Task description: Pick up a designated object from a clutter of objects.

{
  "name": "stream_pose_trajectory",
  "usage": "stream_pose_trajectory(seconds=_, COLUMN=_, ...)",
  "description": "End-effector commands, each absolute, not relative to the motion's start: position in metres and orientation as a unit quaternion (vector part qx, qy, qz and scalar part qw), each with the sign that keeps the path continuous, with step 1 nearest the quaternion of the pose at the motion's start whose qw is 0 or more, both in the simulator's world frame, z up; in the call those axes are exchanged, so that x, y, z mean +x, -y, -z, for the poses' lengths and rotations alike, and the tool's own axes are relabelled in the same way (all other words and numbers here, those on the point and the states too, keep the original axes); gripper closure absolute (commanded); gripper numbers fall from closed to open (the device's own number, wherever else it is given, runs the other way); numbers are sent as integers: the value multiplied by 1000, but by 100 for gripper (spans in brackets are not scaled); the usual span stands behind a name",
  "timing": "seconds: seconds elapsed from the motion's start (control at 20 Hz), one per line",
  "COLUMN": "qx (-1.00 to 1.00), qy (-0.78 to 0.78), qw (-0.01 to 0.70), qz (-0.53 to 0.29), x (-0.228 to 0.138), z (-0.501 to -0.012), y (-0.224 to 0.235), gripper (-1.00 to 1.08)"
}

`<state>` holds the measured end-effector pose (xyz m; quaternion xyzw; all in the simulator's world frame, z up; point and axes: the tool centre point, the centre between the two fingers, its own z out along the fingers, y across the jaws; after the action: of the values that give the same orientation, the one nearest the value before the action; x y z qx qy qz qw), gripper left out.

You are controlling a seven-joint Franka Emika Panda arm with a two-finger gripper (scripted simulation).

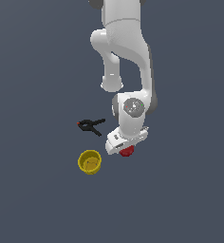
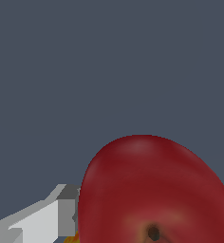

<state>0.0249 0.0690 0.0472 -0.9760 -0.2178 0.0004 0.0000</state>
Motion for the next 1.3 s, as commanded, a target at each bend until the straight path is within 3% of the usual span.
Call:
stream_pose_trajectory(seconds=0.0, qx=-976, qy=218, qw=0, qz=0, x=25, z=-46, y=-69, gripper=108)
stream_pose_trajectory(seconds=0.7, qx=-976, qy=218, qw=0, qz=0, x=27, z=-55, y=-65, gripper=108)
stream_pose_trajectory(seconds=1.25, qx=-976, qy=218, qw=0, qz=0, x=41, z=-125, y=-29, gripper=108)
